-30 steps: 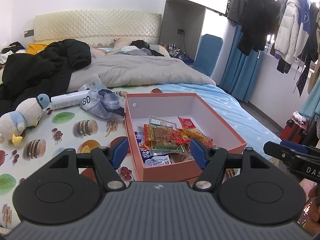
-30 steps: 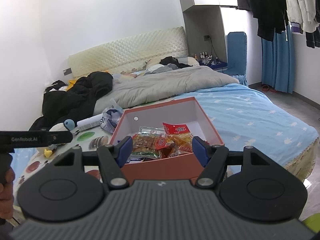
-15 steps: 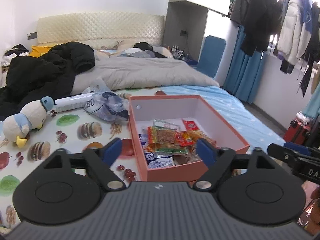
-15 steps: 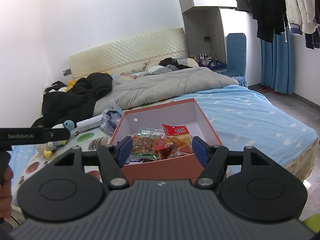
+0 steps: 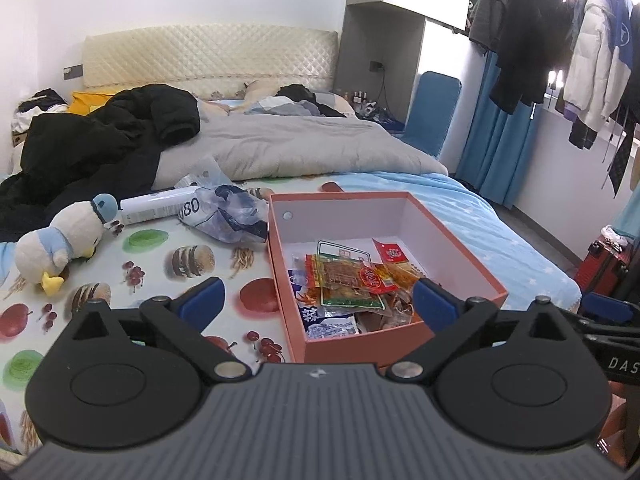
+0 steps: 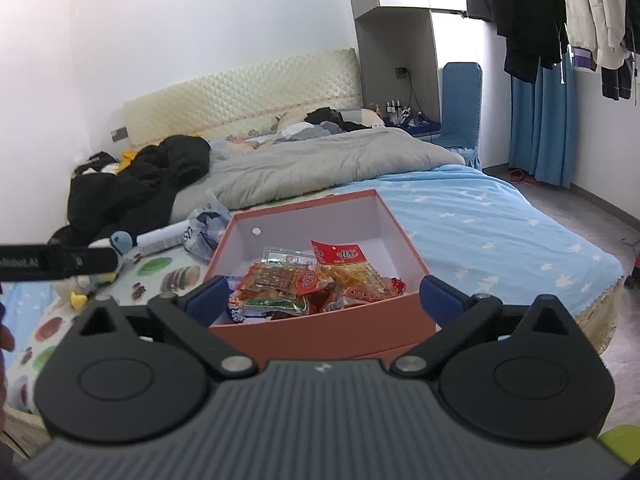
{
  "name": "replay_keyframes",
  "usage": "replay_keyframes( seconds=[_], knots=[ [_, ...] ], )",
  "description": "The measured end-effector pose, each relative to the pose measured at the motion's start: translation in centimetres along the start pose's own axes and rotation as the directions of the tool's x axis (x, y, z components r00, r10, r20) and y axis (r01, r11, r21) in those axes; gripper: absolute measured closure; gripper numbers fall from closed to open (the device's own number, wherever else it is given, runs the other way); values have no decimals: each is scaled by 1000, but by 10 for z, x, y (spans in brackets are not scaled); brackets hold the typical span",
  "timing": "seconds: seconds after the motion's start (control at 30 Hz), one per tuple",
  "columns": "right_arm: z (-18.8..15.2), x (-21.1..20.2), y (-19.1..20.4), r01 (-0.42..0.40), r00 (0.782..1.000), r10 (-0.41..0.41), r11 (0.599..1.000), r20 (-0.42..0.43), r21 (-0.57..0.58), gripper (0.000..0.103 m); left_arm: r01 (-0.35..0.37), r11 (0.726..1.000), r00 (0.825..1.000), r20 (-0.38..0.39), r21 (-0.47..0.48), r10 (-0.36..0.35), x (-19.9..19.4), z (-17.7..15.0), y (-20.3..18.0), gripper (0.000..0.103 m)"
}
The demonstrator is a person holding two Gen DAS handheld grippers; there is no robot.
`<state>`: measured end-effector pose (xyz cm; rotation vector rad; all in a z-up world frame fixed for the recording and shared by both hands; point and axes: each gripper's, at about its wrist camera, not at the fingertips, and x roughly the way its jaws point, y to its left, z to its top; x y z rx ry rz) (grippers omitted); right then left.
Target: Organize snacks
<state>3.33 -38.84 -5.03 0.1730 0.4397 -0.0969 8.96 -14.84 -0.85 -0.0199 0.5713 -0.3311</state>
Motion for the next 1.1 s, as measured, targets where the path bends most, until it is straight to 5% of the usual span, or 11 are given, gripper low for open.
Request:
replay_keyframes(
  seconds=[0.27,1.1],
  knots=[
    [-2,2,4,-4,1000,4,1000,3,5,0,47,999,997,-61,-28,-49,2,4,4,1],
    [-4,3,0,-15,1000,15,999,2,34,0,10,1000,999,-30,-13,-11,-6,6,2,1]
  ],
)
